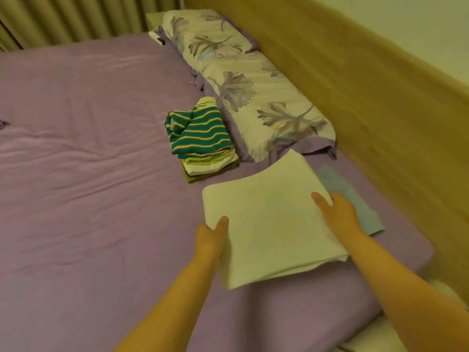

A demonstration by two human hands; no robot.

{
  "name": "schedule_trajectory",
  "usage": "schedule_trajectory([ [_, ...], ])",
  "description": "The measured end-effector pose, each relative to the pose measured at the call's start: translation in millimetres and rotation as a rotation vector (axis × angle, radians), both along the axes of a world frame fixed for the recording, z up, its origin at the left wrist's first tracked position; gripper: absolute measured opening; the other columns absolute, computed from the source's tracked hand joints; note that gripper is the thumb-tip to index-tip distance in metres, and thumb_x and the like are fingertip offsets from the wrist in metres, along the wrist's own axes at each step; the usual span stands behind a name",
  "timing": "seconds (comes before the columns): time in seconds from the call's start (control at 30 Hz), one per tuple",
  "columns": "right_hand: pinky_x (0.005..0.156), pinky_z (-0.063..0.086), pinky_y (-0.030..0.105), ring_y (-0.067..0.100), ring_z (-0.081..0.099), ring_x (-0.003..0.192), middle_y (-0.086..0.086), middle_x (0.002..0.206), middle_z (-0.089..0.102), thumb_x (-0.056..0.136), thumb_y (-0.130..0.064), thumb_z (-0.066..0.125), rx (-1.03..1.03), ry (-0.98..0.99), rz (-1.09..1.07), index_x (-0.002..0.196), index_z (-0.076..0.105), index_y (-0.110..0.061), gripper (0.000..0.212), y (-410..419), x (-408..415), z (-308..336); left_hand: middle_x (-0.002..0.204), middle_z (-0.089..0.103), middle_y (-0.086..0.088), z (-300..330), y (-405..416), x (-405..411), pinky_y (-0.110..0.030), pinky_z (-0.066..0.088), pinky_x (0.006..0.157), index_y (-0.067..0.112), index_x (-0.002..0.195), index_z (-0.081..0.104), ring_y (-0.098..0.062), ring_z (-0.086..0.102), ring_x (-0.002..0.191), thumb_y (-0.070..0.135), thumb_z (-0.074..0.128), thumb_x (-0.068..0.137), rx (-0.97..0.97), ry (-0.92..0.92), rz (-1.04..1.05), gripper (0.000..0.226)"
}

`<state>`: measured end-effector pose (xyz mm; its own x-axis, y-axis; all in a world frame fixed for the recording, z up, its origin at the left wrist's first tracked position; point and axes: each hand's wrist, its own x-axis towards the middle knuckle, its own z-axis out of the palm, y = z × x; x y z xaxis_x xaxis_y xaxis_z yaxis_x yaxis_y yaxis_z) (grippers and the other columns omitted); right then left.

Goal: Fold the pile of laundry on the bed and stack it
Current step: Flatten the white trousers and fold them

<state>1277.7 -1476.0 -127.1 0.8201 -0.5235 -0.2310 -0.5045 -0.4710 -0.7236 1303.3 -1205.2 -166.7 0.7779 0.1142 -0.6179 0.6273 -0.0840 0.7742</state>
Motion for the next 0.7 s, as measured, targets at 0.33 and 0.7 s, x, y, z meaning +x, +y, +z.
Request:
schedule_trajectory([
  [0.33, 0.082, 0.045, 0.045, 0.034, 0.056, 0.099, 0.021, 0.117, 0.058, 0.097, -0.031, 0.051, 0.081, 0.162, 0.051, 0.121, 0.053, 0.002, 0.040, -161.7, 29.4, -24.4, 0.119, 0.056, -0.011, -22.4, -155.0, 7.7, -0.045, 0.048, 0.090, 0.004, 0.126, 0.049, -0.031, 0.055, 0.107, 0.019, 0.055, 0.096, 0.024, 0.122, -0.172, 0.034],
  [0.7, 0.102, 0.037, 0.044, 0.039, 0.042, 0.127, 0.024, 0.140, 0.042, 0.094, -0.017, 0.057, -0.182, 0.477, 0.198, 0.141, 0.034, 0.001, 0.056, -214.1, 39.4, -118.3, 0.113, 0.053, -0.007, -89.3, -204.4, -2.6, -0.033, 0.044, 0.081, 0.009, 0.120, 0.041, -0.021, 0.047, 0.093, 0.025, 0.053, 0.095, 0.378, 0.170, -0.421, 0.032],
])
